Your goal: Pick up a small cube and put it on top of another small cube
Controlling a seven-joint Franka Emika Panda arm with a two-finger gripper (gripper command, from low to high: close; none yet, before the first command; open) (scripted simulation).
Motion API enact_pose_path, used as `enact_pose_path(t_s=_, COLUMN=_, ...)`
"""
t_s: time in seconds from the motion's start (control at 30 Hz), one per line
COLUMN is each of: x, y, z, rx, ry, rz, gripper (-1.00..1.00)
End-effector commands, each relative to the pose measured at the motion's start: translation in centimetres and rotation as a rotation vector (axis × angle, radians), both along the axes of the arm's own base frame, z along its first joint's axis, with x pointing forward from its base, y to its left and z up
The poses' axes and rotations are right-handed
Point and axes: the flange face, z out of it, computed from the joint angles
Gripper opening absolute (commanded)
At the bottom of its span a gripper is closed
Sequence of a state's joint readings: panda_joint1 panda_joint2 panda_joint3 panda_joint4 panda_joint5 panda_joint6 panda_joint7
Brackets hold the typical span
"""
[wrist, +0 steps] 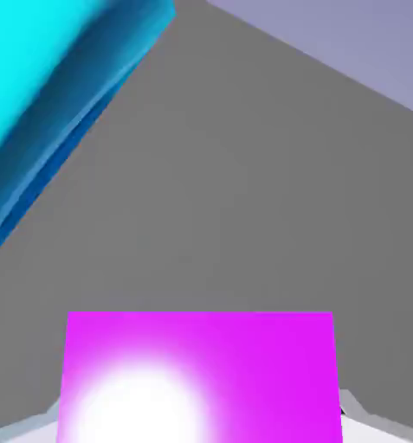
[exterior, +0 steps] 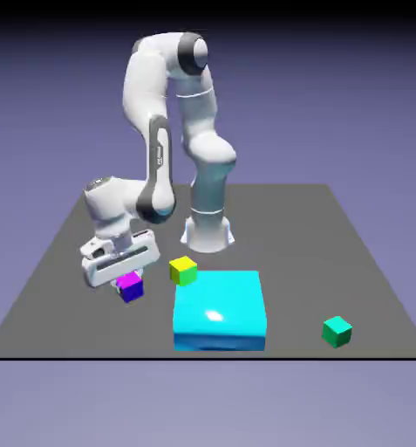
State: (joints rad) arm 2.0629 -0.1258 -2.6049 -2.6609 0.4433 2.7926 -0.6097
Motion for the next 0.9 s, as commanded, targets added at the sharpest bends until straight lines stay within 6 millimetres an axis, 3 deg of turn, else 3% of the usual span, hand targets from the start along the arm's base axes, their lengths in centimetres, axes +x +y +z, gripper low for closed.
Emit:
enact_pose_path(t_s=0.0, x=-0.9, y=0.0, z=0.3, rx=-0.009, ry=-0.003, rz=-0.055, gripper=-1.00)
enact_pose_path(t_s=0.43, x=-13.5, y=1.1, z=4.2, rx=-0.068, ry=-0.122, rz=-0.773, gripper=-1.00)
enact_pose_path(t_s=0.87, x=-14.5, y=-1.0, z=0.1, rx=-0.199, ry=0.016, rz=-0.780, gripper=-1.00)
